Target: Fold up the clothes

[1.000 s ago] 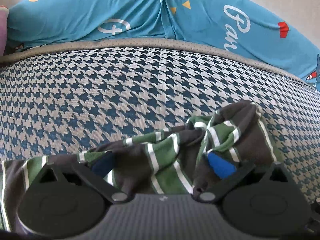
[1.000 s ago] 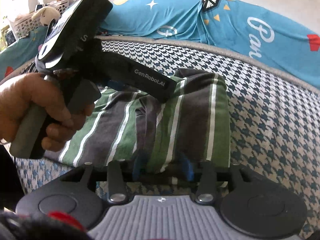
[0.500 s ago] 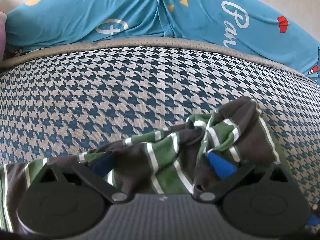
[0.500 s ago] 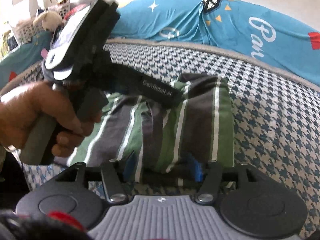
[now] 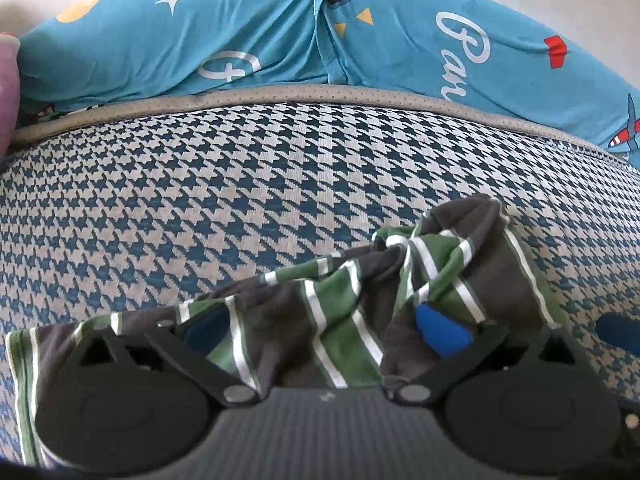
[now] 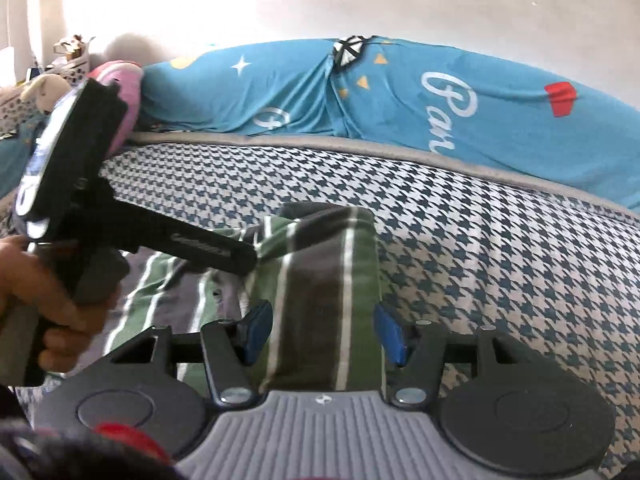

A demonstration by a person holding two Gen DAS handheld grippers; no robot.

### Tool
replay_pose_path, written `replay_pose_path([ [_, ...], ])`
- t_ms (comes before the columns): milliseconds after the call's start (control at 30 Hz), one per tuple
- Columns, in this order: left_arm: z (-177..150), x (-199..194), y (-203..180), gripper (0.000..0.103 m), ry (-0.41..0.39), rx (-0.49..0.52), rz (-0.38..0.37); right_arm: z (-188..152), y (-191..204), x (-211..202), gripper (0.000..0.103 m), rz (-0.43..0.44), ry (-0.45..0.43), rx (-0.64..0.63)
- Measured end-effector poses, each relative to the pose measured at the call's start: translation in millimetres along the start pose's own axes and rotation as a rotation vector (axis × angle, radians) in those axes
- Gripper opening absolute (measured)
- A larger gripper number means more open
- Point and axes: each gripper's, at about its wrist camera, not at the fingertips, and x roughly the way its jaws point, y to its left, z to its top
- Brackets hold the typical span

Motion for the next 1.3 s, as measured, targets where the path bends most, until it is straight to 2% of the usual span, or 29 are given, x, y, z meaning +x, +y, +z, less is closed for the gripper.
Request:
replay_pose_path([
  [133, -1, -1, 0, 0.103, 0.003, 0.005, 0.003, 0, -2, 9, 0.057, -0.019, 0.036, 0.002],
  [300, 0, 6, -2, 0.103, 0.019, 0.005, 0.004, -7, 0, 28, 0.057, -0.068, 0.136, -0.008],
  [533, 1, 16, -3, 0.103, 0.034, 0.025, 0.006, -11, -15, 36, 0.062, -0.06, 0.174, 0.087],
  [567, 1, 17, -3, 0.103, 0.032, 0.029, 0.007, -12, -17, 37, 0.066, -0.058, 0.179, 0.101],
  [800, 1, 16, -2, 0.103, 0.034, 0.025, 0.0, -13, -14, 38, 0.073, -0.08, 0.184, 0.085],
  [1000, 5, -5, 2, 0.103, 0.014, 0.031, 0.016, -8, -15, 31, 0.074, -0.107, 0.154, 0.05],
  [1100, 5, -16, 6, 0.103, 0.008, 0.031, 0.016, -5, -19, 22, 0.074, -0.11, 0.125, 0.063],
  [1200, 3, -25, 13, 0.103, 0.006, 0.033, 0.056, -1, -21, 17, 0.074, -0.115, 0.1, 0.088],
  [1300, 2, -30, 22, 0.103, 0.008, 0.016, 0.052, 0, -17, 17, 0.074, -0.12, 0.087, 0.087],
])
